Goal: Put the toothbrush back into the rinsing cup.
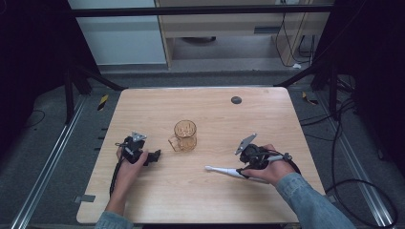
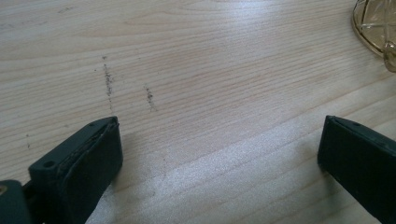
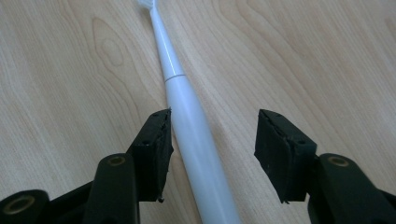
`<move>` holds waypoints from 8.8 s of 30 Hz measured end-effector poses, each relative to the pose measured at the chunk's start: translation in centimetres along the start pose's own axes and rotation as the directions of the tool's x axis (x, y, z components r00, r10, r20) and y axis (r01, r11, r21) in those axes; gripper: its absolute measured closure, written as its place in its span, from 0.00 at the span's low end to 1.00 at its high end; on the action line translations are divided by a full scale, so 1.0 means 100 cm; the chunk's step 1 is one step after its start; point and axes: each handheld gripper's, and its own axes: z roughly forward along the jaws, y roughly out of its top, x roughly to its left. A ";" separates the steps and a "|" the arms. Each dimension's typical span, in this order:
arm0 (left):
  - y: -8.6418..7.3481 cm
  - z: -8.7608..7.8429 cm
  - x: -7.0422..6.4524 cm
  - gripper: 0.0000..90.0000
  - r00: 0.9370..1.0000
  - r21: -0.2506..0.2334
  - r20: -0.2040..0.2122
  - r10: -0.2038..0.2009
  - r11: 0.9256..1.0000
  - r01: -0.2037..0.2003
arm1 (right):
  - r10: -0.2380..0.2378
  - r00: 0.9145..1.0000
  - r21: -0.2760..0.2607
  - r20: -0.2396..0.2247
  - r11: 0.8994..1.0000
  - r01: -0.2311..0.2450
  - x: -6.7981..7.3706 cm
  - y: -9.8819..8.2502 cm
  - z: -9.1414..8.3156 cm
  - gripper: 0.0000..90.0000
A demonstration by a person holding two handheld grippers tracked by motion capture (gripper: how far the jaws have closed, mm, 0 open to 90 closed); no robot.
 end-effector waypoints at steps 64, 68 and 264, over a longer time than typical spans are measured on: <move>0.000 0.000 0.000 0.00 1.000 0.001 -0.001 0.000 1.000 0.000 | -0.111 0.986 0.194 -0.125 0.972 0.134 -0.005 0.021 0.038 0.74; 0.000 0.000 0.000 0.00 1.000 0.001 -0.001 0.000 1.000 0.000 | -0.073 0.990 0.165 -0.121 0.982 0.093 -0.014 0.022 0.026 0.74; 0.002 0.002 -0.006 0.00 0.999 -0.005 -0.036 -0.038 0.999 0.038 | 0.393 0.918 -0.713 0.051 0.658 -0.242 -0.004 0.214 -0.013 0.74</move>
